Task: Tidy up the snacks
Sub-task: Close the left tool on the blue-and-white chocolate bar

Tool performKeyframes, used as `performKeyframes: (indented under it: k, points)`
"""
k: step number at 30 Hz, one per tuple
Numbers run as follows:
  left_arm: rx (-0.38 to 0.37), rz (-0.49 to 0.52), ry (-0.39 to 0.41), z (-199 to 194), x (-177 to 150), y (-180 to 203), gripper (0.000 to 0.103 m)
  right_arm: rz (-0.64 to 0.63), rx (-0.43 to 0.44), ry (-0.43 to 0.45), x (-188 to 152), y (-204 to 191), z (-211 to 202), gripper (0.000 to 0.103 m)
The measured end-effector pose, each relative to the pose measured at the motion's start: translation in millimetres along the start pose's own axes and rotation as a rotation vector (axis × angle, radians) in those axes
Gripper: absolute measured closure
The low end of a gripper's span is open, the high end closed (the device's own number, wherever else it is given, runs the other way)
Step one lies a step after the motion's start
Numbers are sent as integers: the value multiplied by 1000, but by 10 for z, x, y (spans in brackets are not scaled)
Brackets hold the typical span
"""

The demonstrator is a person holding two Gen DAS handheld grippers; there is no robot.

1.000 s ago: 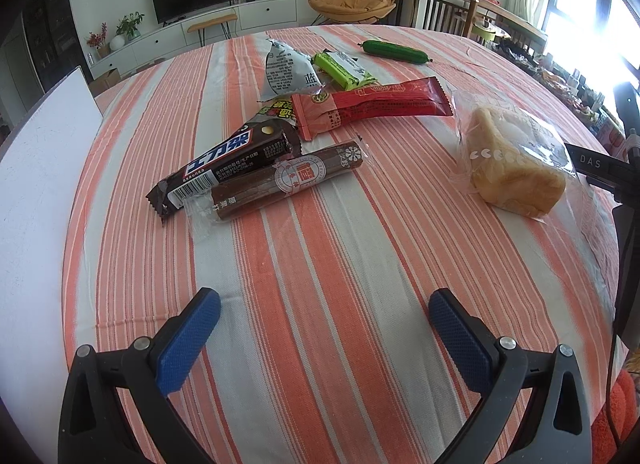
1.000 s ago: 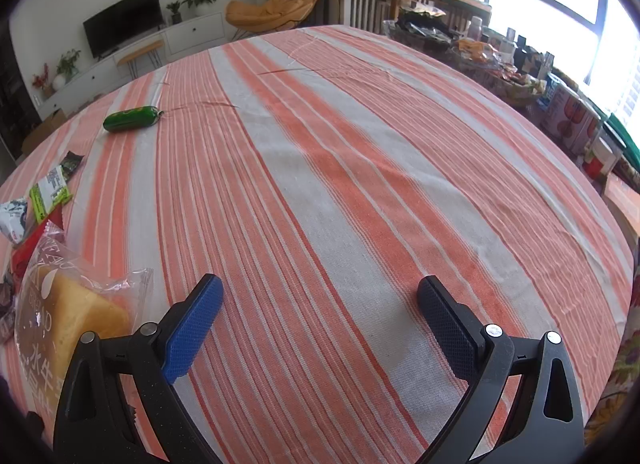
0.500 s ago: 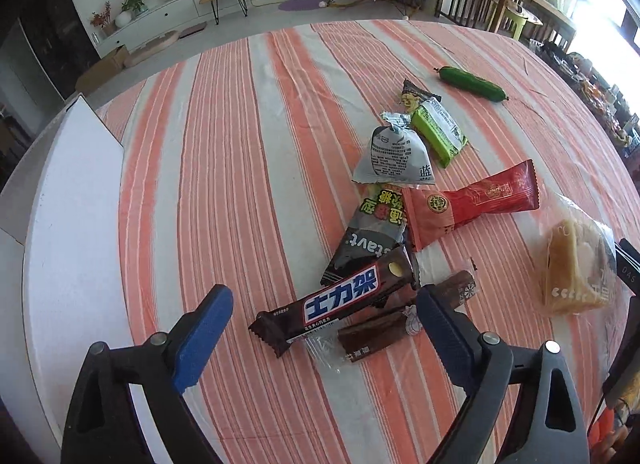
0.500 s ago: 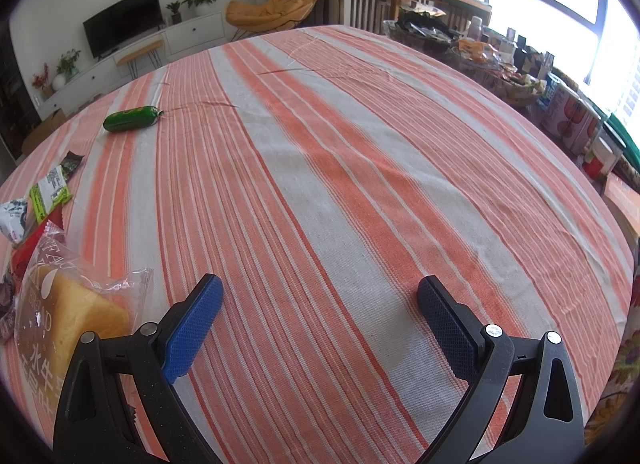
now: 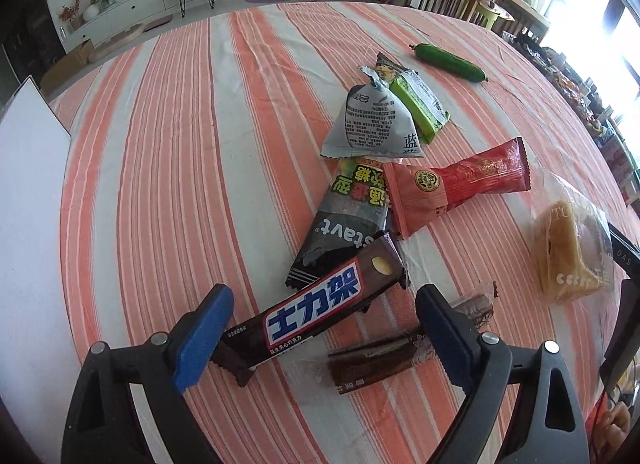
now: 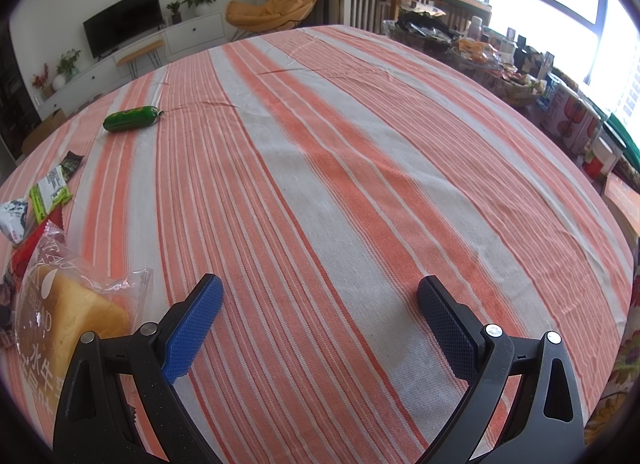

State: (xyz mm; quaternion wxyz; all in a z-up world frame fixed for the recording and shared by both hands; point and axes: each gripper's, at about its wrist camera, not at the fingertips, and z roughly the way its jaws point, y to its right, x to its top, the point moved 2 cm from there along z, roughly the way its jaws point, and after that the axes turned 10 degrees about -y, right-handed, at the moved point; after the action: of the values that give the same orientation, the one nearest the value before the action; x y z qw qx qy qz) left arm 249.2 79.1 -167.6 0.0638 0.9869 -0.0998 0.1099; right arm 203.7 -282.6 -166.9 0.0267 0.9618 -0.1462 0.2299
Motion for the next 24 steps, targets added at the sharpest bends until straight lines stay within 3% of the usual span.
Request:
performKeyframes:
  k: [11,16,21,24]
  points:
    - [-102,-35,-26,-156,-340,197,46,0,0,0,0,0,0,3]
    - [-167,-25,-60,-178,-495,282,68,0,0,0,0,-1,0,3]
    - [-161,20,-50,-281,-587,328,65,0,0,0,0,-1,1,3]
    - [-162,-26,1,-414,-570,211,44,0,0,0,1,-2,1,3]
